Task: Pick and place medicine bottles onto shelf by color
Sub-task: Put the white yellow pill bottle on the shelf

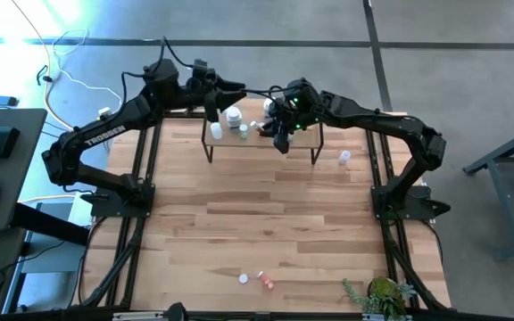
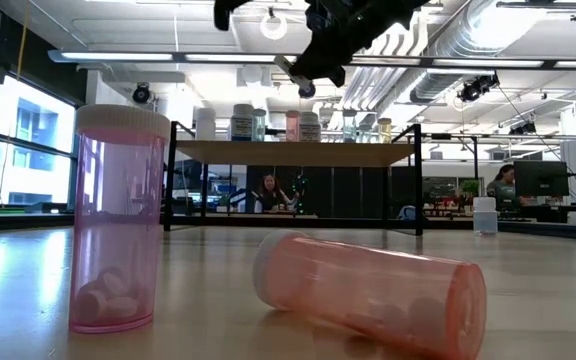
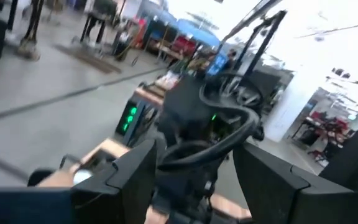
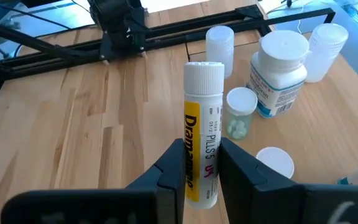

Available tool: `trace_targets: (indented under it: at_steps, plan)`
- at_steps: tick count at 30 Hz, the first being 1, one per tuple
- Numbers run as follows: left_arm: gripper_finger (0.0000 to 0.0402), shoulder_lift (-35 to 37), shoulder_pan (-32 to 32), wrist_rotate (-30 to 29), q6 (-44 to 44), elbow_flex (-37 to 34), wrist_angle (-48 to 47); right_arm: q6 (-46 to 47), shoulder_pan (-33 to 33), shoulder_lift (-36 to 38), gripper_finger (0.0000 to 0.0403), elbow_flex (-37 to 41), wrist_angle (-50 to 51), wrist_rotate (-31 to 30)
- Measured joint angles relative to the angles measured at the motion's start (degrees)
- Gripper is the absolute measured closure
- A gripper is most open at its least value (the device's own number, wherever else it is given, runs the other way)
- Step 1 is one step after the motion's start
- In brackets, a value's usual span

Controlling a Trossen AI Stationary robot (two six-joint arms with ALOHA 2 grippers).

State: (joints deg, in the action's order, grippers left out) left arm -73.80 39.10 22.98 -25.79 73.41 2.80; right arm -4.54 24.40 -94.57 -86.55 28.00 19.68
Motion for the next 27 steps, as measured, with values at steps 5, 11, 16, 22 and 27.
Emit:
trace_targets:
  at_steps: [5,11,16,22,27]
  plan:
    - [0.02,0.0,2.4,-0.1,2.3,4.0,-3.1,0.6,0.1,0.6,0.0345,0.0,-0.4,0.0]
    - [0.02,0.0,5.3,-1.9,10.0,12.1,-18.0,2.6,0.1,0.6,0.0345,0.0,-3.1,0.0]
    - [0.02,0.0,7.2,-4.9,15.7,16.8,-30.2,3.2,0.1,0.6,0.0345,0.0,-4.3,0.2]
    - [0.02,-1.7,7.5,-7.3,20.3,20.7,-39.2,4.5,0.1,0.6,0.0345,0.0,-5.6,0.2]
    - [0.02,-5.2,7.5,-8.4,24.4,25.8,-45.8,4.7,0.1,0.6,0.0345,0.0,-6.2,0.3]
